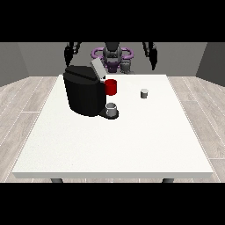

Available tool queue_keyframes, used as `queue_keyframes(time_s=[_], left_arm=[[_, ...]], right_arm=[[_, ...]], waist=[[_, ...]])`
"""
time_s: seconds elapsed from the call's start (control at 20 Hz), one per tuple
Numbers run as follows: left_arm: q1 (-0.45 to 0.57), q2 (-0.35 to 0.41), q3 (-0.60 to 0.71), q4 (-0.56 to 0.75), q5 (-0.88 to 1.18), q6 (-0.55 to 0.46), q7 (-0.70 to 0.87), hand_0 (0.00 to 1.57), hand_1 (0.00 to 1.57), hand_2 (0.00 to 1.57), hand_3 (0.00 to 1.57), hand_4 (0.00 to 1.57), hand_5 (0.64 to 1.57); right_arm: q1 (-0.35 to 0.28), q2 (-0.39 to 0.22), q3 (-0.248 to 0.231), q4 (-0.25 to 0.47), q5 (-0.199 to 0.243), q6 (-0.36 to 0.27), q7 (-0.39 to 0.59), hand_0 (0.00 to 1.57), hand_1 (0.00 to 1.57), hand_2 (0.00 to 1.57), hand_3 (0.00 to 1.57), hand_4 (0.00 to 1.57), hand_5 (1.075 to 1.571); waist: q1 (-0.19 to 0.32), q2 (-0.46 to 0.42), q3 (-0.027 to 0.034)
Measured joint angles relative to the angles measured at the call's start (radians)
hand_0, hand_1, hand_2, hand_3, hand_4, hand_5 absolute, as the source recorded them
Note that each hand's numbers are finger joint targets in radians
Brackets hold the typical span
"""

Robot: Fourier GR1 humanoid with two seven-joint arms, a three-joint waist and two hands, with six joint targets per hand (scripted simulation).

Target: Insert the coffee pod into the coffee machine and close the lid

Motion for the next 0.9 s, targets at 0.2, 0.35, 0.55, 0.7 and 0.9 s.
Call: queue_keyframes(time_s=[0.2,0.35,0.55,0.7,0.9], left_arm=[[-0.006,-0.008,-0.02,0.001,0.027,-0.045,-0.011,0.0,0.0,0.0,0.0,0.66,1.571],[-0.011,0.009,-0.032,0.008,0.057,-0.114,-0.042,0.0,0.0,0.0,0.0,0.62,1.571],[-0.048,0.058,-0.028,0.037,0.034,-0.152,-0.034,0.0,0.0,0.0,0.0,0.45,1.571],[-0.07,0.108,-0.024,0.067,-0.022,-0.152,-0.006,0.0,0.0,0.0,0.0,0.0,1.571],[-0.138,0.165,-0.002,0.149,-0.097,-0.134,-0.011,0.0,0.0,0.0,0.0,0.0,1.571]], right_arm=[[0.004,0.011,-0.008,0.014,-0.011,0.005,-0.012,0.0,0.0,0.0,0.0,0.33,1.571],[0.001,0.03,-0.026,0.037,-0.04,0.009,-0.048,0.0,0.0,0.0,0.0,0.33,1.571],[-0.011,0.057,-0.044,0.056,-0.073,0.012,-0.111,0.0,0.0,0.0,0.0,0.35,1.571],[-0.017,0.071,-0.037,0.054,-0.072,0.006,-0.118,0.0,0.0,0.0,0.0,0.36,1.571],[-0.047,0.068,-0.026,0.049,-0.069,0.02,-0.139,0.0,0.0,0.0,0.0,0.3,1.571]], waist=[[0.008,-0.006,0.0126],[0.009,0.004,0.0167],[-0.002,0.021,0.0191],[-0.014,0.029,0.0197],[-0.055,0.082,0.0199]])
